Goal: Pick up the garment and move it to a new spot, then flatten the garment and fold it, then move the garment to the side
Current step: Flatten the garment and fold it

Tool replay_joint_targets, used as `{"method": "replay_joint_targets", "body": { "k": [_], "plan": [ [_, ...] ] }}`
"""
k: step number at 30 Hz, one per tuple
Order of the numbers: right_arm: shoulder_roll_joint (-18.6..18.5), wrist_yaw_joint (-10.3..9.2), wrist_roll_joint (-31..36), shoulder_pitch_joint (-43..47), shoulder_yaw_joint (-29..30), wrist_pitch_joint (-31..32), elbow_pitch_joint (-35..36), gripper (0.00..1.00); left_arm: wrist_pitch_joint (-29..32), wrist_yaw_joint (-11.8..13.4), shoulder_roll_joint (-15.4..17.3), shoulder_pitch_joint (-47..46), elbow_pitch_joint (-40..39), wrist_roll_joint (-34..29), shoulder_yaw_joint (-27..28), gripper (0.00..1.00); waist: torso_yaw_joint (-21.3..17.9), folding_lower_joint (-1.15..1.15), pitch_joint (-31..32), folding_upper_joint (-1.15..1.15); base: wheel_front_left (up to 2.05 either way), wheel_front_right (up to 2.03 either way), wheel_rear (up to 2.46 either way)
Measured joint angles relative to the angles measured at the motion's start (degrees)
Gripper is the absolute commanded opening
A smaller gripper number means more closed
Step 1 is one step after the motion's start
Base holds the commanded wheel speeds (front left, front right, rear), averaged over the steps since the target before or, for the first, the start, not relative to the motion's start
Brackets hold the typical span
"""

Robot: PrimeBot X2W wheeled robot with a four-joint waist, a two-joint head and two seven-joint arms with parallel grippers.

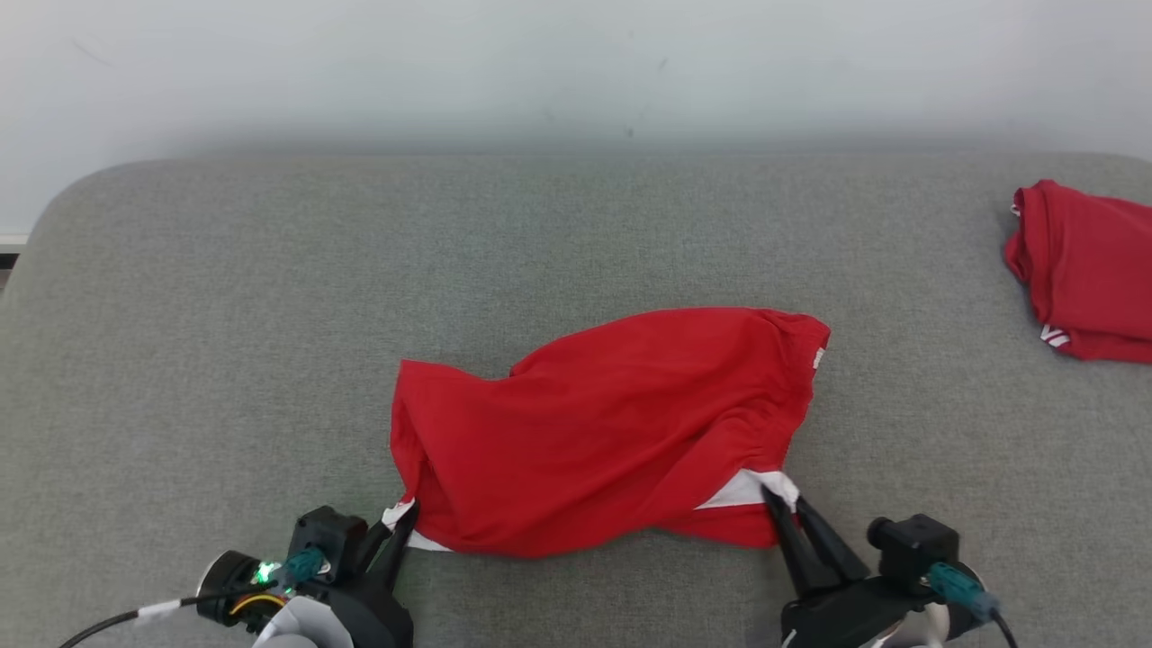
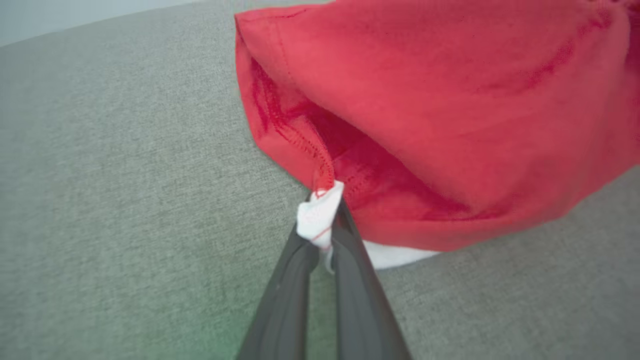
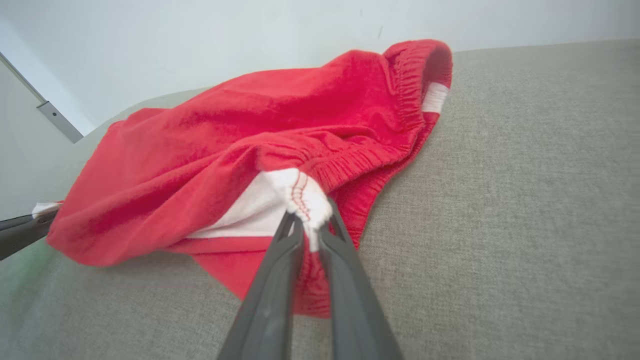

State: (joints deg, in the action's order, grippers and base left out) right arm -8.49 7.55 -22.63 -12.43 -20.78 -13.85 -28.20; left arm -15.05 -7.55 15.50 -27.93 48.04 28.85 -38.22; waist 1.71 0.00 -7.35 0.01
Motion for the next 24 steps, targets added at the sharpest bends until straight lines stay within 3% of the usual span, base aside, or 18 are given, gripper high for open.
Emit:
{"method": "replay_joint_targets", "body": {
  "k": [14,19,24],
  "plan": [
    [-3.02,0.00,-0.86,0.32,4.60,0.64,8.80,0.00,0.00,0.00,0.75,5.86,-18.04,1.40,9.73,0.00,0.95,-0.01,3.83,-0.01,0.00,0.00,0.00],
    [-4.57,0.00,-1.68,-6.23,4.14,3.11,10.70,0.00,2.61,0.00,0.96,-2.38,-20.22,3.01,9.11,0.00,0.74,-0.01,3.01,0.00,0.00,0.00,0.00],
    [-6.49,0.00,-3.76,-19.50,3.28,6.22,10.94,0.00,8.35,0.00,0.87,-16.00,-20.40,8.80,10.68,0.00,0.32,0.00,-0.06,0.00,0.00,0.00,0.00]
  ]
}}
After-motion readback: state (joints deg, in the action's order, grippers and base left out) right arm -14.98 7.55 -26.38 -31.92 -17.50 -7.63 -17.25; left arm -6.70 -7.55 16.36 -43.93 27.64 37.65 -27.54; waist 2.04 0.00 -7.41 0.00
